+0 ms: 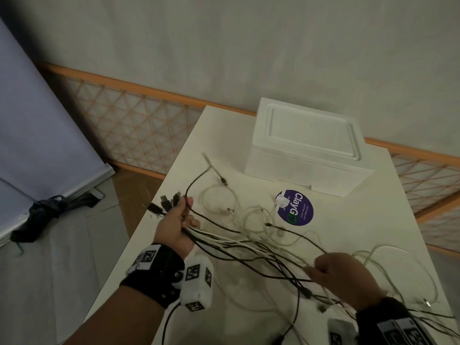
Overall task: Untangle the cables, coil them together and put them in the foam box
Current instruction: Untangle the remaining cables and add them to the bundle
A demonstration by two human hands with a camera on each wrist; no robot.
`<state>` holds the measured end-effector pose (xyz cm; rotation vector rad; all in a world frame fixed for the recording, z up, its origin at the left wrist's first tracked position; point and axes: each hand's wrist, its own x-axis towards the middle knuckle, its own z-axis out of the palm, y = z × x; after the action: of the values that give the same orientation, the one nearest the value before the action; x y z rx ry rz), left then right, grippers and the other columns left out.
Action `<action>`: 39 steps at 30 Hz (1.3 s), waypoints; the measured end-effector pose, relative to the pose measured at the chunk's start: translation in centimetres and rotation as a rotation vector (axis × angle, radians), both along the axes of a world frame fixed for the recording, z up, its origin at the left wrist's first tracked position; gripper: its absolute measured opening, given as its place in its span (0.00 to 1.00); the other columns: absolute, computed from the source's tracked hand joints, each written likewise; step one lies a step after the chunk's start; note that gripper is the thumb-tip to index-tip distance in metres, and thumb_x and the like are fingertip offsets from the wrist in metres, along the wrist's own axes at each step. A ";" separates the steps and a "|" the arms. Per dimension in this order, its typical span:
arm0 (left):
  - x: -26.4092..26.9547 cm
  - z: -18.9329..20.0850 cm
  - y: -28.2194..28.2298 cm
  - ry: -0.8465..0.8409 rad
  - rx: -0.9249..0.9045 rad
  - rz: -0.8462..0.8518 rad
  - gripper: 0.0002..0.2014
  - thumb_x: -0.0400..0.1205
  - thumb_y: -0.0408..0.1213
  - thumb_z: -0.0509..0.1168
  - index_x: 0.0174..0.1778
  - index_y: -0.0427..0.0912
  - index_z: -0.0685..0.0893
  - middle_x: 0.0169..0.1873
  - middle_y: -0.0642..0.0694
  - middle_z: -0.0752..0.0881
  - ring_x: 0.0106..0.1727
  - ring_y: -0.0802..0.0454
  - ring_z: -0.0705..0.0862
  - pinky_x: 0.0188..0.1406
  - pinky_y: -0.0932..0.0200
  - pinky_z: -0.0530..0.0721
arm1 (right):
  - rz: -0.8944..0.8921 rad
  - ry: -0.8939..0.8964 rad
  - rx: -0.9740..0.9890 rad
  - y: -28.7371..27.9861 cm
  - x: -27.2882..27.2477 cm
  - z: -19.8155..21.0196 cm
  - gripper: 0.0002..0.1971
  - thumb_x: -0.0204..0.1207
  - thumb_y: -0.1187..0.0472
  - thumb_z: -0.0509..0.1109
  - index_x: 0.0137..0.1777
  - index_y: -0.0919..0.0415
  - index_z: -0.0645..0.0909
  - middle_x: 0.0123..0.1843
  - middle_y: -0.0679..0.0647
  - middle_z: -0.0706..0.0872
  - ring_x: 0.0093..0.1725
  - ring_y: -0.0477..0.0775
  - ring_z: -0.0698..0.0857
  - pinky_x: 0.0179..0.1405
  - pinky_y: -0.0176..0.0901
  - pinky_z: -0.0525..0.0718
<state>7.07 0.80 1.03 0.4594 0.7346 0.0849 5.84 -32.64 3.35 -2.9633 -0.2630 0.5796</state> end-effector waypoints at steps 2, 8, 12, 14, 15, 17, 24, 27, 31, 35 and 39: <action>-0.2 -0.1 0.3 -0.043 0.023 -0.006 0.09 0.86 0.40 0.60 0.42 0.45 0.82 0.30 0.54 0.87 0.13 0.61 0.64 0.17 0.70 0.71 | -0.077 -0.010 -0.096 -1.7 0.1 -0.4 0.24 0.75 0.37 0.64 0.25 0.54 0.71 0.24 0.49 0.75 0.27 0.40 0.74 0.26 0.36 0.68; -0.6 1.1 -0.9 -0.078 0.081 -0.060 0.14 0.85 0.39 0.61 0.37 0.46 0.87 0.35 0.54 0.86 0.13 0.61 0.63 0.17 0.70 0.71 | -0.165 -0.337 -0.008 -2.1 1.2 -0.7 0.14 0.65 0.59 0.75 0.52 0.56 0.88 0.53 0.57 0.87 0.52 0.62 0.85 0.53 0.50 0.82; -1.5 2.2 -4.5 -0.090 0.097 -0.208 0.14 0.84 0.36 0.62 0.34 0.43 0.87 0.38 0.49 0.88 0.12 0.61 0.63 0.16 0.69 0.72 | 0.117 -0.413 0.352 6.2 1.4 1.5 0.19 0.73 0.60 0.69 0.65 0.58 0.81 0.61 0.54 0.85 0.61 0.57 0.82 0.63 0.40 0.72; -1.9 2.5 -5.9 -0.111 0.140 -0.286 0.07 0.83 0.34 0.62 0.40 0.42 0.84 0.39 0.48 0.91 0.13 0.61 0.62 0.17 0.67 0.72 | 0.257 -0.190 0.451 10.6 0.9 1.8 0.20 0.80 0.56 0.66 0.72 0.52 0.75 0.63 0.47 0.83 0.63 0.49 0.81 0.63 0.32 0.70; -2.0 2.6 -6.1 -0.114 0.152 -0.310 0.06 0.83 0.34 0.63 0.42 0.41 0.83 0.40 0.48 0.91 0.13 0.61 0.63 0.17 0.67 0.72 | 0.309 -0.098 0.478 12.0 0.6 1.6 0.19 0.81 0.55 0.64 0.72 0.48 0.74 0.61 0.47 0.85 0.60 0.48 0.82 0.61 0.35 0.74; -1.8 2.8 -5.5 -0.113 0.156 -0.298 0.05 0.82 0.35 0.63 0.43 0.40 0.83 0.39 0.48 0.91 0.13 0.61 0.63 0.17 0.67 0.71 | 0.366 -0.081 0.507 12.7 0.4 0.6 0.16 0.81 0.55 0.59 0.66 0.46 0.78 0.56 0.49 0.88 0.55 0.50 0.84 0.56 0.46 0.81; -1.7 3.4 -3.1 -0.090 0.203 -0.271 0.12 0.83 0.38 0.63 0.35 0.41 0.87 0.41 0.48 0.91 0.14 0.61 0.62 0.17 0.67 0.73 | 0.215 -0.211 0.572 9.7 0.8 -0.2 0.10 0.80 0.51 0.65 0.59 0.49 0.81 0.49 0.41 0.84 0.49 0.39 0.79 0.50 0.30 0.75; -2.0 3.8 -6.2 -0.091 0.258 -0.392 0.06 0.82 0.34 0.65 0.43 0.37 0.86 0.42 0.45 0.91 0.14 0.60 0.68 0.17 0.67 0.73 | 0.239 -0.160 0.609 12.4 0.9 0.9 0.13 0.82 0.50 0.62 0.64 0.51 0.77 0.51 0.44 0.85 0.50 0.43 0.82 0.47 0.34 0.75; -1.5 3.5 -6.6 -0.088 0.305 -0.435 0.10 0.77 0.35 0.70 0.51 0.33 0.86 0.37 0.45 0.87 0.15 0.58 0.69 0.18 0.65 0.73 | 0.208 -0.078 0.600 13.5 0.7 0.3 0.06 0.84 0.59 0.58 0.48 0.58 0.75 0.40 0.48 0.84 0.39 0.47 0.81 0.42 0.45 0.79; -0.5 3.0 -3.7 -0.130 0.189 -0.286 0.09 0.75 0.43 0.68 0.45 0.42 0.82 0.40 0.48 0.89 0.13 0.60 0.62 0.15 0.66 0.71 | 0.186 -0.092 0.554 11.0 0.8 0.1 0.06 0.83 0.59 0.60 0.46 0.48 0.76 0.39 0.42 0.84 0.40 0.40 0.82 0.41 0.35 0.76; 0.0 2.8 -2.3 -0.096 0.135 -0.211 0.07 0.79 0.44 0.65 0.42 0.44 0.81 0.32 0.52 0.89 0.13 0.60 0.63 0.16 0.67 0.73 | 0.283 -0.096 0.317 8.9 -0.3 -0.7 0.13 0.84 0.49 0.55 0.54 0.53 0.79 0.48 0.50 0.87 0.49 0.51 0.85 0.48 0.46 0.81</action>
<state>7.05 -1.47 3.83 0.6550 0.5844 -0.0410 5.51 -23.74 2.67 -2.6651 -0.7206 0.3797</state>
